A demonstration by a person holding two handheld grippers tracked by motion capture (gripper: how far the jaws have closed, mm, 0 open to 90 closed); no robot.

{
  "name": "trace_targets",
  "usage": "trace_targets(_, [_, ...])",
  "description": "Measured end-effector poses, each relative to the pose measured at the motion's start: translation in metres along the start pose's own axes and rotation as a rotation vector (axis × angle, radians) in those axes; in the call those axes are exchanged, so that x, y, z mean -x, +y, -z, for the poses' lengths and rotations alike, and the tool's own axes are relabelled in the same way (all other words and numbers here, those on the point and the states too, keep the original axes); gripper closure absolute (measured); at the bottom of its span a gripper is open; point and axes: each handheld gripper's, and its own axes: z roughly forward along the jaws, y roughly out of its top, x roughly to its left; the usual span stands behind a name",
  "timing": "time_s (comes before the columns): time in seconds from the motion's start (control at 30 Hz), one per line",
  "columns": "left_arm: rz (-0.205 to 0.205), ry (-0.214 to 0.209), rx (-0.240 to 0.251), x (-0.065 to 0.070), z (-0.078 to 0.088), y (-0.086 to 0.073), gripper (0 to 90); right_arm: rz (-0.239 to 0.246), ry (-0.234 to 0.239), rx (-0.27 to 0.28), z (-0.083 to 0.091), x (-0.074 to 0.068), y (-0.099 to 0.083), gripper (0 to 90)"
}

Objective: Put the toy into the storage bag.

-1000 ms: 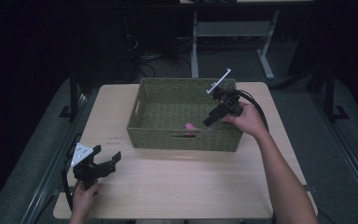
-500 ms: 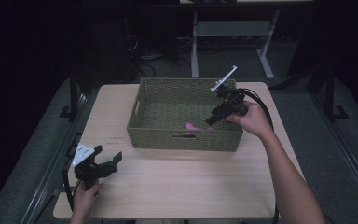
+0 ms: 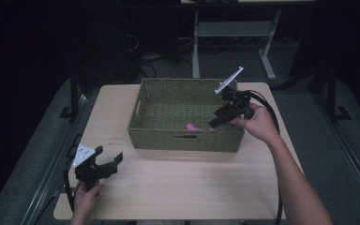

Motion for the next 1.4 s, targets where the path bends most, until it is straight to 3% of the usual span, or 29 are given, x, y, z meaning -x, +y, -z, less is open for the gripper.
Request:
trace_targets(1.0, [0.0, 0.0, 0.001, 0.0, 0.0, 0.0, 13.0, 0.027, 0.004, 0.011, 0.005, -0.032, -0.033, 32.0])
trace_targets(1.4, [-0.005, -0.003, 0.0, 0.002, 0.0, 0.0, 13.0, 0.053, 0.017, 0.039, 0.003, -0.052, -0.064, 32.0])
